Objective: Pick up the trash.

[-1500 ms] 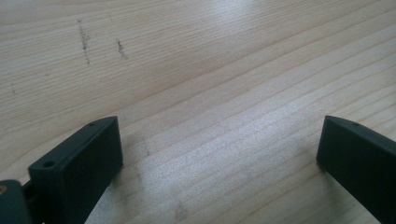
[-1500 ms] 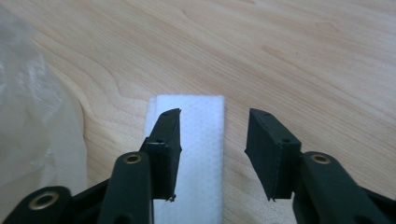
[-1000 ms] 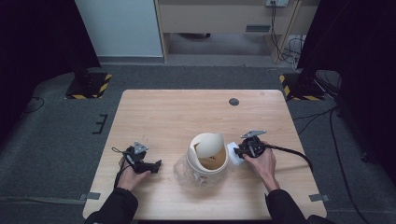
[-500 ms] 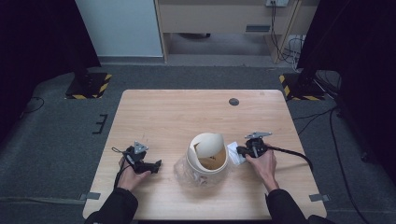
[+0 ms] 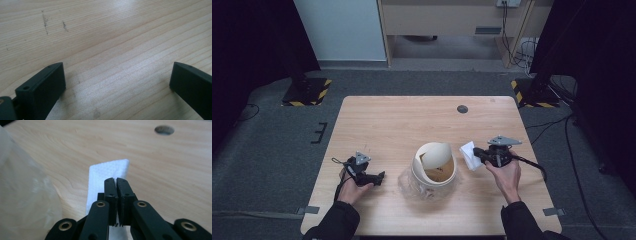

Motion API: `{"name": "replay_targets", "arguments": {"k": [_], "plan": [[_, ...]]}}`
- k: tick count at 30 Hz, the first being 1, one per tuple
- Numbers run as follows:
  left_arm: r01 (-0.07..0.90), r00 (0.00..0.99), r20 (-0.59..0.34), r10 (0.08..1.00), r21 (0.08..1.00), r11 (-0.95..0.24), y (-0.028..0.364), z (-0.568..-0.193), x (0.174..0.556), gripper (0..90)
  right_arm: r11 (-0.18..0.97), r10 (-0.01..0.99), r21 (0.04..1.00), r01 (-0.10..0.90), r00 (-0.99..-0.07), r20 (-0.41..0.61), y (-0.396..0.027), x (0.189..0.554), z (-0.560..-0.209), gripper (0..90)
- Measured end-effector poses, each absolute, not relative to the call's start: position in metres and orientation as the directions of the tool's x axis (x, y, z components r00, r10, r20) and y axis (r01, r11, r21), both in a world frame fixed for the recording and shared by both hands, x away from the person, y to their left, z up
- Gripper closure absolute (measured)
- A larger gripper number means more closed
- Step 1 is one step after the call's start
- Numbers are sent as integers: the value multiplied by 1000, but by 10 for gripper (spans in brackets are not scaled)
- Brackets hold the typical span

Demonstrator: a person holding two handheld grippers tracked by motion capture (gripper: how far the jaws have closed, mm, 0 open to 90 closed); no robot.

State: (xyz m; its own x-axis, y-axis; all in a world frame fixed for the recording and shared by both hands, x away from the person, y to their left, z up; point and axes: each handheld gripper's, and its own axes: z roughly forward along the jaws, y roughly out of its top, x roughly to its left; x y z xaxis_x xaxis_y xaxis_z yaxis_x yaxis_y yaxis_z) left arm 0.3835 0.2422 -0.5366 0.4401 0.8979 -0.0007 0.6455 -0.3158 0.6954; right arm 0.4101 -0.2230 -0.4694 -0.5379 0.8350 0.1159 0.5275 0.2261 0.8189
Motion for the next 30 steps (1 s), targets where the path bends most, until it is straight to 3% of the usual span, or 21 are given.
{"name": "replay_targets", "arguments": {"k": [12, 30], "plan": [[645, 440, 0, 898, 696, -316, 242, -537, 383, 0, 130, 828, 900, 415, -545, 132, -246, 368, -429, 874], [645, 440, 0, 898, 695, -316, 242, -537, 383, 0, 69, 795, 952, 298, -593, 128, -244, 329, -391, 874]]}}
